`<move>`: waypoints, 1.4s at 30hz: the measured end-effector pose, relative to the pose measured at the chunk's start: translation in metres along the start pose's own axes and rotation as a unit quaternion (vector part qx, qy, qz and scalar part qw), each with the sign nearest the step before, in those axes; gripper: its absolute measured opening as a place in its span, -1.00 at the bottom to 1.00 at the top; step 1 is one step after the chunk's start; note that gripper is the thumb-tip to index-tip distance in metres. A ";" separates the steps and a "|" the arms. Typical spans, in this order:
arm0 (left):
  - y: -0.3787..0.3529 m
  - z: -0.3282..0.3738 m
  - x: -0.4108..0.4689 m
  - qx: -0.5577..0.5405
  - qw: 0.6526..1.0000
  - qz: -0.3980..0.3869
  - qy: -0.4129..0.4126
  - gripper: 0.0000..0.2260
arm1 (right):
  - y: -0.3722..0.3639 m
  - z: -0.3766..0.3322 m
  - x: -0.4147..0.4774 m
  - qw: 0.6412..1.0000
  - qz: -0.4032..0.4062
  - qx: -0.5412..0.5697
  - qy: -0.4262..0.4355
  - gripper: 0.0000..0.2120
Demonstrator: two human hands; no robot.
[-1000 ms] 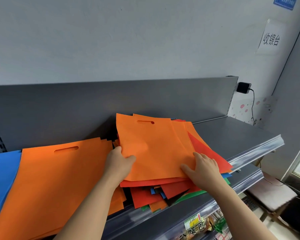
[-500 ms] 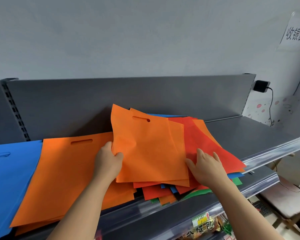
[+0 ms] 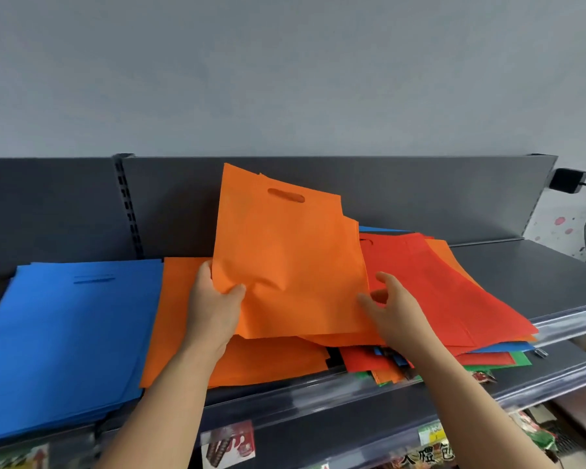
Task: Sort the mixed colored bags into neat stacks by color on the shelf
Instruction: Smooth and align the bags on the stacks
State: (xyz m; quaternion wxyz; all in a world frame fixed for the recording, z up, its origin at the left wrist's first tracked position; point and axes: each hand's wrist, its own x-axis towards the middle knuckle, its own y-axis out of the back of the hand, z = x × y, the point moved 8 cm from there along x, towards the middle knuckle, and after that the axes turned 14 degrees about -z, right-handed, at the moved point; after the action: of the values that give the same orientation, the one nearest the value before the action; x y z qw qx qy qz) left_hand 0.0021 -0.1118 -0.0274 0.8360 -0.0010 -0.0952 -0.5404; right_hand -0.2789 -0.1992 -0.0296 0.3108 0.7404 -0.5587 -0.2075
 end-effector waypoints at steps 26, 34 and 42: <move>0.107 -0.062 -0.007 0.392 0.904 -0.116 0.124 -0.50 | -0.122 -0.077 -0.014 0.955 0.007 -0.296 0.031 -0.62; 0.069 -0.030 -0.008 0.543 0.833 -0.089 0.049 -0.52 | -0.082 -0.062 -0.015 0.959 0.018 -0.279 0.043 -0.73; -0.046 -0.006 0.002 0.415 0.898 -0.148 -0.008 -0.54 | -0.003 -0.007 -0.002 0.952 0.020 -0.306 0.000 -0.61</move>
State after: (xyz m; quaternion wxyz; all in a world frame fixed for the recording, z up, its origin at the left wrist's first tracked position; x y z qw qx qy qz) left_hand -0.0382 -0.1331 -0.0375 0.6698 0.3556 -0.3169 -0.5696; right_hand -0.2724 -0.1953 -0.0269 0.5260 0.5987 -0.4834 -0.3623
